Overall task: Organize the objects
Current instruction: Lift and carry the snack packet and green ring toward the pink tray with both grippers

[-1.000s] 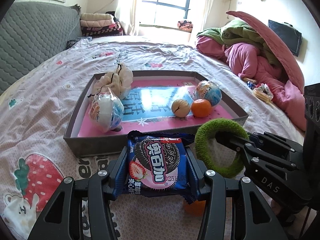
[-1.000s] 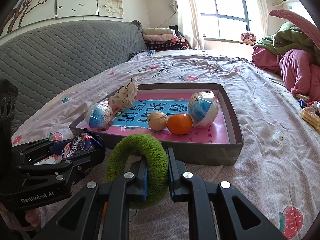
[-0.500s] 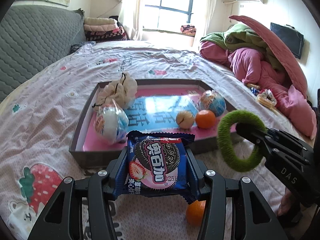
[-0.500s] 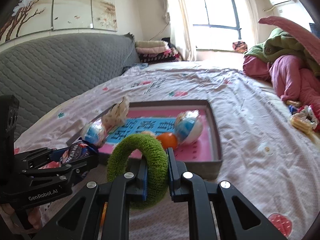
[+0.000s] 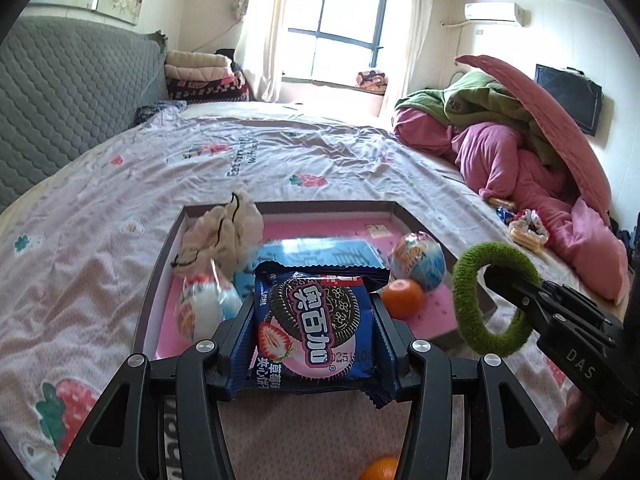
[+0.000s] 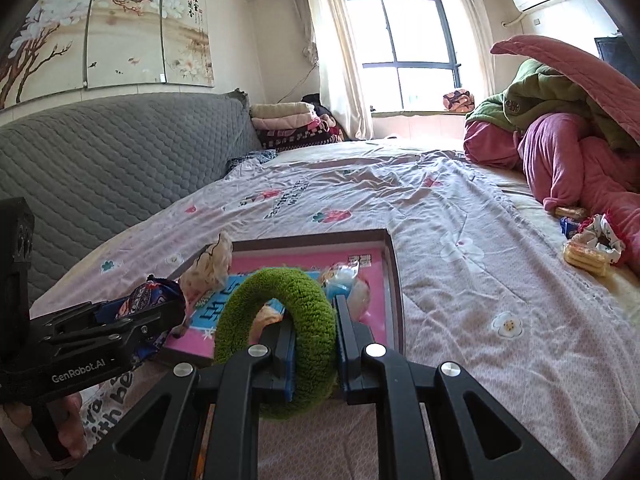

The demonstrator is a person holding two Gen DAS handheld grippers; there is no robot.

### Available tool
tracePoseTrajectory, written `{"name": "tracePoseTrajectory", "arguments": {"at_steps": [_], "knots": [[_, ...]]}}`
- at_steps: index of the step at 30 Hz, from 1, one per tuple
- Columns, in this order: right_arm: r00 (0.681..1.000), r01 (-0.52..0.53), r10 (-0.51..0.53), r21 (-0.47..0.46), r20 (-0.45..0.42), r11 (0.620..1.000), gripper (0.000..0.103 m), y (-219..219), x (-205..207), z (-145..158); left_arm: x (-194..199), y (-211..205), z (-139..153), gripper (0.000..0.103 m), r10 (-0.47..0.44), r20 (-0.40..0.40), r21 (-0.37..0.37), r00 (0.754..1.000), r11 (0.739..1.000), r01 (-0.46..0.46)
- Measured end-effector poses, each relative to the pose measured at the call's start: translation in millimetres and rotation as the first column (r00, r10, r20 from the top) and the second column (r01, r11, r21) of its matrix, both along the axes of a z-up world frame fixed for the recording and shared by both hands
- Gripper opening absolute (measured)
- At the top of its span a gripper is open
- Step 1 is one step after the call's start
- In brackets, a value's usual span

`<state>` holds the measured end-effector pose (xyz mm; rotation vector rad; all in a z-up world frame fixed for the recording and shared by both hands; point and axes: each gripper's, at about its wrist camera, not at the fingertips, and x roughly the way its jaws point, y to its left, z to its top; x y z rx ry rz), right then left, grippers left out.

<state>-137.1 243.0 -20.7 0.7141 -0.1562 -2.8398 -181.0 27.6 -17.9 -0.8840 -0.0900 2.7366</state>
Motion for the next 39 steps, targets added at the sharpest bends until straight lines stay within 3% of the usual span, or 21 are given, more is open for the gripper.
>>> {"name": "tracePoseTrajectory", "arguments": {"at_steps": [28,39], "knots": [[0.988,0.052,-0.036,0.105,-0.149,0.993,0.017,-4,-40,36,-39,1,13,0.053,0.025,-0.052,-0.011,0.998,1.0,-0.026],[0.996,0.038,-0.03,0.106,-0.084,0.994,0.017,-4,-49,19,-48,0,1,0.053,0.046,-0.014,-0.023,0.999,0.999,-0.046]]}}
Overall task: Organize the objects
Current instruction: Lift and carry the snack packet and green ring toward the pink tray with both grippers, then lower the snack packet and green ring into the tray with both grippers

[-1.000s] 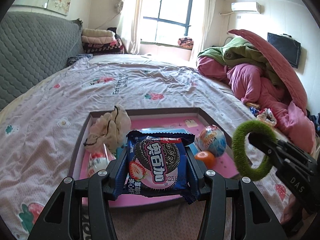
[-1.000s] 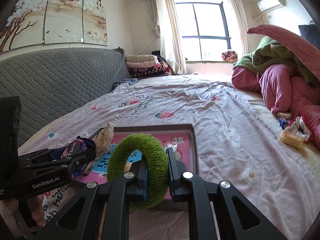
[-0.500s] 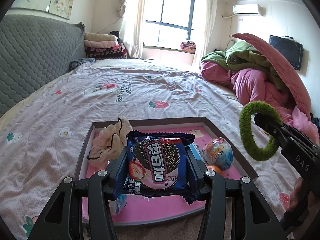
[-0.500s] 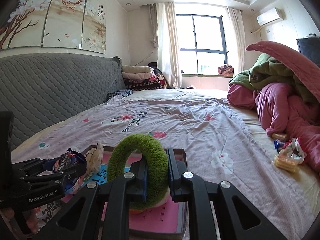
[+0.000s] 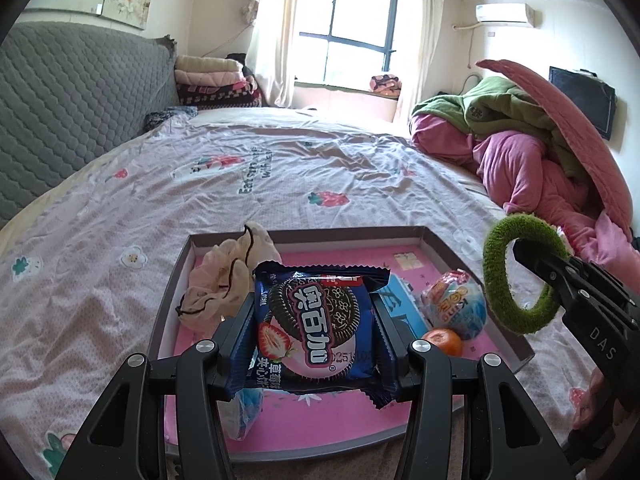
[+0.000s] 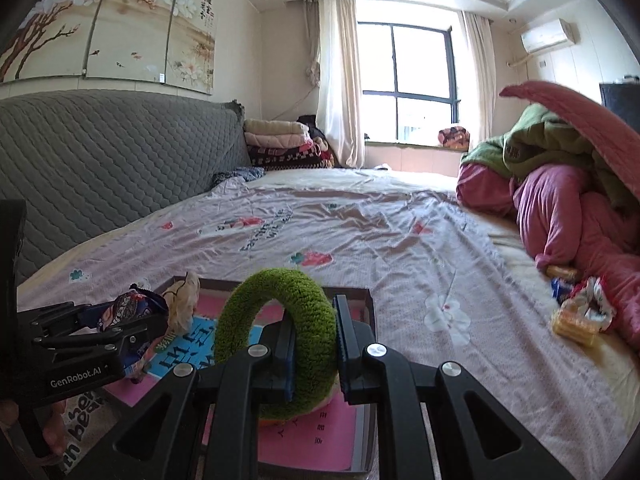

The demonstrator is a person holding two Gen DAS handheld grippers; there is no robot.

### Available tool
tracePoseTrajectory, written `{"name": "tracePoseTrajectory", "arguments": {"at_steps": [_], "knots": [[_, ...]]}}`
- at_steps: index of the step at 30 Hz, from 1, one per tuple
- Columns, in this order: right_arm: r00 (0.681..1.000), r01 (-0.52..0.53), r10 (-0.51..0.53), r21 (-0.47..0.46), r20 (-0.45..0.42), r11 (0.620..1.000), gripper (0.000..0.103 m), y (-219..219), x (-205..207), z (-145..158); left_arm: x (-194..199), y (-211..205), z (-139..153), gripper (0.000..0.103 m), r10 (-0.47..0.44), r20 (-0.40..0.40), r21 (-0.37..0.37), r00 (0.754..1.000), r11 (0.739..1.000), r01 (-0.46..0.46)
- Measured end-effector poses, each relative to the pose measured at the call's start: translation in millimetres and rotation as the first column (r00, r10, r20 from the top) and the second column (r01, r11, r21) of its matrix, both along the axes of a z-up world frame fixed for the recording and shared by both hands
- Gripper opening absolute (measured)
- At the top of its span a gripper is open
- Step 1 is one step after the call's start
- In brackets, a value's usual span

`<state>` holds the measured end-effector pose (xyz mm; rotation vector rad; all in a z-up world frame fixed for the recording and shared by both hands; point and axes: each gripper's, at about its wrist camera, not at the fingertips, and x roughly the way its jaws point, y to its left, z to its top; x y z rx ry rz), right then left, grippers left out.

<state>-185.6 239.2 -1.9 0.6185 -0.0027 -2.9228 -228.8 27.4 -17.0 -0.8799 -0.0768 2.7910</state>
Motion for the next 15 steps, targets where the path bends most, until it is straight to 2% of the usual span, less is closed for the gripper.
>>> {"name": "tracePoseTrajectory", "arguments": {"at_steps": [9,15], "knots": [[0.999,0.003,-0.005,0.045,0.043,0.999,0.017,0,-1,-15,0,9,-18,0.053,-0.003,0.041,-0.012,0.999,1.0,0.004],[0.999,-0.033,0.029,0.135,0.031,0.99,0.017,-16,3,-23,1,12,-21,0.053,-0.006,0.042,-0.024,0.999,1.0,0.007]]}}
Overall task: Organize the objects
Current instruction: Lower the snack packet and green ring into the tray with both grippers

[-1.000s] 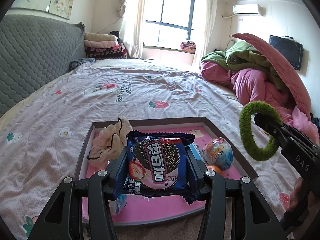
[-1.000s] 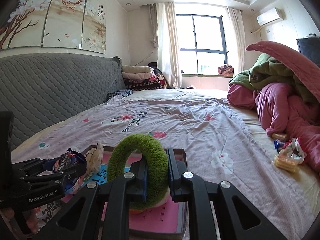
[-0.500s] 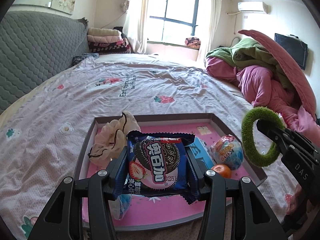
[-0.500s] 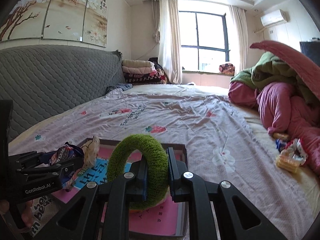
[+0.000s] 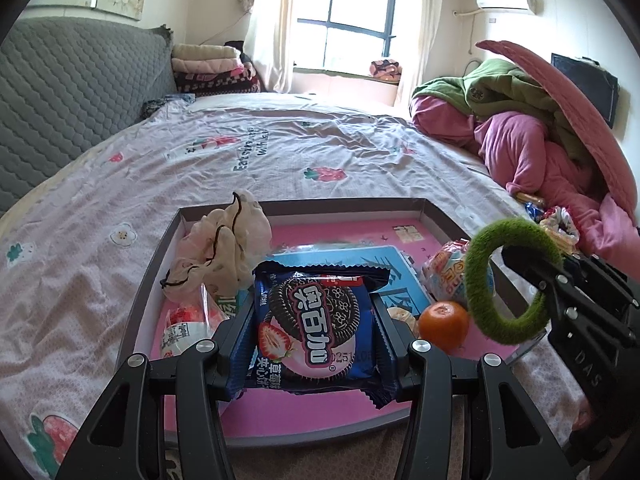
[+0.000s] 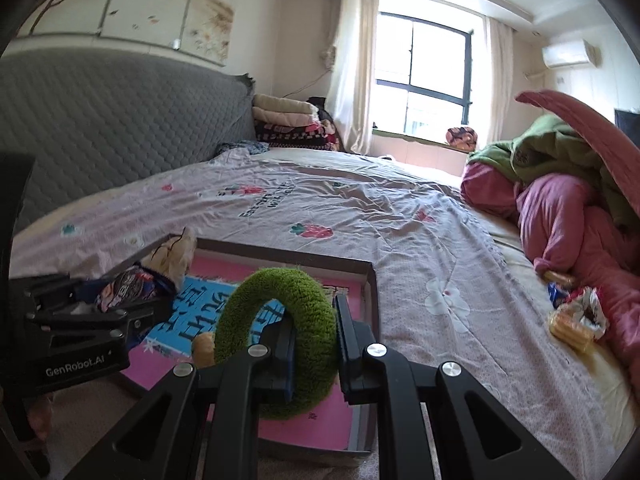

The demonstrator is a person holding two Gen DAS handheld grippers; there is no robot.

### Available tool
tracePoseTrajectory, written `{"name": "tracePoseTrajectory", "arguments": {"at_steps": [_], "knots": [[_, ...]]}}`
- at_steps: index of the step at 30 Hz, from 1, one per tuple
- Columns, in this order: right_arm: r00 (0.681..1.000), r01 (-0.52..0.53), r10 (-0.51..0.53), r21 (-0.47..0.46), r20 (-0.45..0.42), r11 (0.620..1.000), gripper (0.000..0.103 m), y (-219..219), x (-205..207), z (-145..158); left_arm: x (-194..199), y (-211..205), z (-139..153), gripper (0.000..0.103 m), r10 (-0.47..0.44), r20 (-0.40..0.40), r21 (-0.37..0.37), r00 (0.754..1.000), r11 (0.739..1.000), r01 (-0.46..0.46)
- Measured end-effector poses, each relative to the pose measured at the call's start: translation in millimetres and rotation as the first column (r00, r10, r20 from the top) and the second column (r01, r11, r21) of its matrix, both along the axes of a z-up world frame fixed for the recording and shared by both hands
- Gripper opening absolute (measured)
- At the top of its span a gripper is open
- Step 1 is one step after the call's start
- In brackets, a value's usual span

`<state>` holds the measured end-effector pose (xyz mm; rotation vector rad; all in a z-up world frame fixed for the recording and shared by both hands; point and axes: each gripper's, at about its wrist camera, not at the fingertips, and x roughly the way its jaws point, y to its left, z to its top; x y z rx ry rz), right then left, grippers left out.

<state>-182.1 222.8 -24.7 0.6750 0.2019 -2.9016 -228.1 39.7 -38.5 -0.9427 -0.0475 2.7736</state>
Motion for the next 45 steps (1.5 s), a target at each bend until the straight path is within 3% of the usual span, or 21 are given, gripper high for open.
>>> {"name": "tracePoseTrajectory", "arguments": {"at_steps": [18,45], "knots": [[1.0,-0.029,0.029,0.152,0.007,0.988,0.017,-23,2,-18,-4,2,-10,0.053,-0.016,0.021,-0.018,1.0,1.0,0.017],[0.993,-0.118,0.108,0.265,0.051,0.957,0.017,-46,11,-32,2,4,-17,0.053,-0.033,0.06,-0.017,0.998,0.999,0.034]]}}
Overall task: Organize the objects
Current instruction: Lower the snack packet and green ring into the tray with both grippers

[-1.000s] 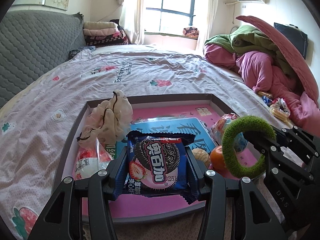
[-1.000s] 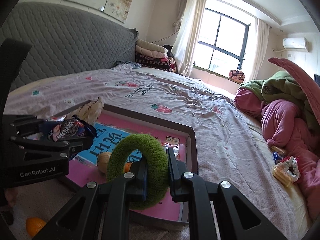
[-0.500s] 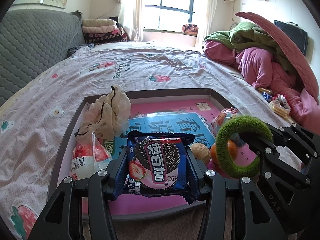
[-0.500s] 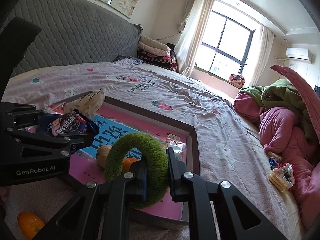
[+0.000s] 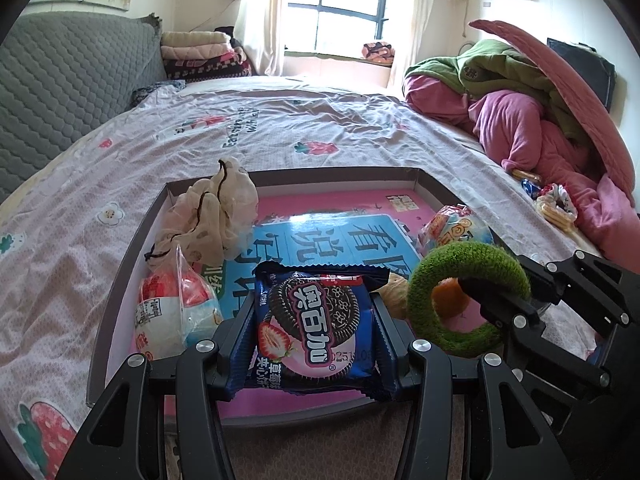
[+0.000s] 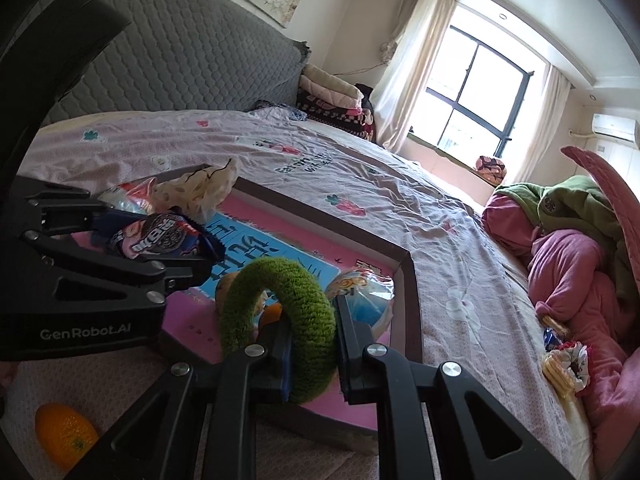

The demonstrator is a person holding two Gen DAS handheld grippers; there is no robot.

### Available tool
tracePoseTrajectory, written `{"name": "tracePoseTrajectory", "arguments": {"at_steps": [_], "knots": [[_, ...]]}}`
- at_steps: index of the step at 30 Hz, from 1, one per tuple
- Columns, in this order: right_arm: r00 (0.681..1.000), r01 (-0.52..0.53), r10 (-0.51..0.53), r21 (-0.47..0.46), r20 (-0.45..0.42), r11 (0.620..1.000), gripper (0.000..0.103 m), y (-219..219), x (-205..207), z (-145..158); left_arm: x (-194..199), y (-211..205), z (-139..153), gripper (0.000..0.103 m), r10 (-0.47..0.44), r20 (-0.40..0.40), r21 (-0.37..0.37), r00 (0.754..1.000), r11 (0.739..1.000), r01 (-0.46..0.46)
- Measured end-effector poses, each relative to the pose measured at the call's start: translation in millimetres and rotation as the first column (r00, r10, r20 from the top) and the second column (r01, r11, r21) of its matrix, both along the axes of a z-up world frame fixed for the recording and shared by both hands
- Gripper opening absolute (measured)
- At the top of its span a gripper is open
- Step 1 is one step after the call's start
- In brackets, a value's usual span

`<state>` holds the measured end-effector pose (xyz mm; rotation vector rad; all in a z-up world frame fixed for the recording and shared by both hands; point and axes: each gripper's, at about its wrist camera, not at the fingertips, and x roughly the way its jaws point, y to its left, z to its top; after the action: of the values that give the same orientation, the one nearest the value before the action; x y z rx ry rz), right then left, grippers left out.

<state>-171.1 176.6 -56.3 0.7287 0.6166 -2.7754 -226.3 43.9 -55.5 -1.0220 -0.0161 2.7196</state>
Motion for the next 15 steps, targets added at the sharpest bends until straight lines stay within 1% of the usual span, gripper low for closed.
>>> {"name": "tracePoseTrajectory", "arguments": {"at_steps": [6,10,15], "knots": [[1.0,-0.009,0.009,0.008,0.01,1.0,0.017,-0.2,1.9,-0.7,1.5,0.6,-0.3,0.053,-0.003,0.006,-0.001,1.0,1.0,0.003],[1.0,-0.011,0.011,0.008,0.022,1.0,0.017,1.5,2.2,-1.5,-0.2,1.9,-4.7,0.053,-0.007,0.028,-0.006,1.0,1.0,0.007],[0.999,-0.012,0.012,-0.004,0.046,1.0,0.024,3.6,1.0,-2.5,-2.7,1.5,-8.2,0.053,-0.006,0.045,-0.003,0.999,1.0,0.006]]}}
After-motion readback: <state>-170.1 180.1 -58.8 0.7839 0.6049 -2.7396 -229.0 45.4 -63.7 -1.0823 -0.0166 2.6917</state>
